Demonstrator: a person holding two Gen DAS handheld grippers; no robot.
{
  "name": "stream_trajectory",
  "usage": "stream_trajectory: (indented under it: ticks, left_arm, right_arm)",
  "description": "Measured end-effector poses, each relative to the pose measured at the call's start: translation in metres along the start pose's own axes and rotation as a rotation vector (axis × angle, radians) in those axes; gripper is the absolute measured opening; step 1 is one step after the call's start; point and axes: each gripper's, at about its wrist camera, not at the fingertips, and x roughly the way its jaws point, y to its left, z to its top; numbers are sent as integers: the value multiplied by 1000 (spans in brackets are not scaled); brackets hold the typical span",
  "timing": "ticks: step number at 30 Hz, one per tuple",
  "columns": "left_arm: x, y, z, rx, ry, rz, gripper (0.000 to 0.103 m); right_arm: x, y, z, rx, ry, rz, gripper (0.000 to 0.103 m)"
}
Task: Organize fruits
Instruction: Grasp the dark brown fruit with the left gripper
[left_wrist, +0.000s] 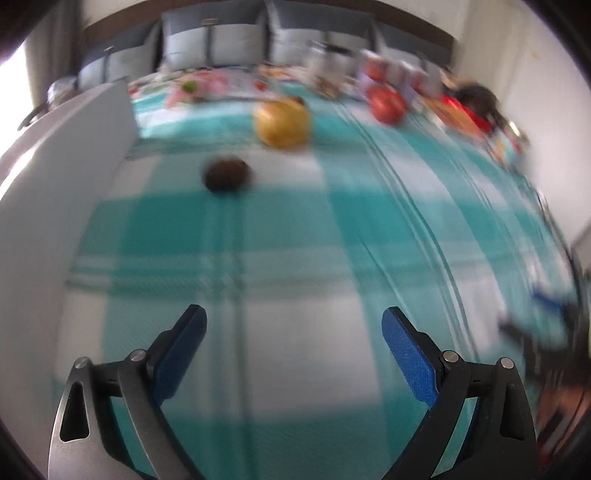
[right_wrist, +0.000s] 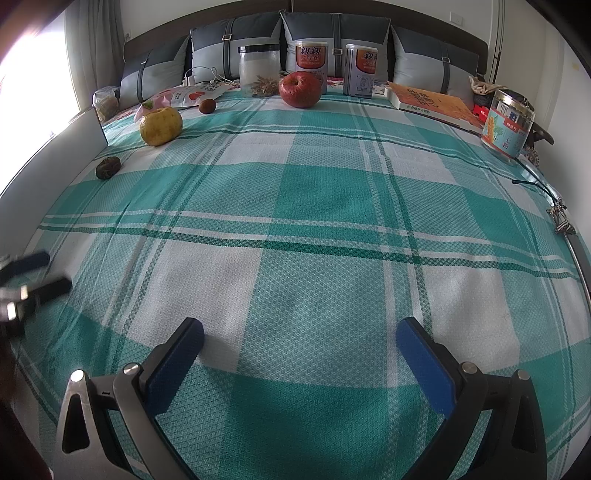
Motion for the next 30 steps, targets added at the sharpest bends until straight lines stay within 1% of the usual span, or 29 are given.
stream_trajectory:
  ticks: [2,3,5,7,8,9,10,11,12,13,14,17,19,21,23,25,26,28,29,30]
  left_arm:
    - [12,12,26,-32,-4,22,97]
    - [23,19,42,-40,-2,45,97]
    - [49,29,66,-42,28,91,97]
    - [72,33,78,-28,63,128,96]
    - [80,35,81,-21,74,146,95]
    - [87,37,84,-19,68,168,95]
    - [86,39,84,-23,34,167,92]
    - [83,40,83,-30,1,162,66]
    - [80,41,81,-38,-23,141,47]
    - [76,40,78,-38,-34,152,46]
    - [74,41,75,-39,-33,140,46]
    - [58,35,56,-16,-21,82,46]
    - [41,29,35,7,2,31,46]
    - [21,24,10,26,22,-9,46]
    - [5,19,-11,29,27,-33,46]
    - [-6,18,-31,26,27,-34,47]
    - [-9,16,-38,36,12,-15,49]
    - [-9,11,-43,71,-14,36,67]
    - [-7,8,-44,88,-14,75,91]
    - [-1,7,-45,104,-9,136,98]
  right_arm:
    - [0,0,0,0,0,0,103]
    - [0,0,0,0,0,0,103]
    - [0,0,0,0,0,1,103]
    - [0,0,0,1,-1,1,103]
    - [0,0,0,1,0,1,103]
    - [0,0,0,1,0,1,103]
    - [0,0,0,1,0,1,103]
    - [0,0,0,1,0,1,103]
    - [0,0,0,1,0,1,103]
    - [0,0,0,1,0,1,103]
    - [0,0,0,1,0,1,103]
    - [0,0,0,1,0,1,103]
    - [0,0,0,1,0,1,103]
    - [0,1,0,0,0,0,103]
    - [0,1,0,0,0,0,103]
    - [0,1,0,0,0,-1,103]
    - [0,1,0,0,0,0,103]
    - [0,1,0,0,0,0,103]
    - [0,1,0,0,0,0,103]
    - [0,1,0,0,0,0,103]
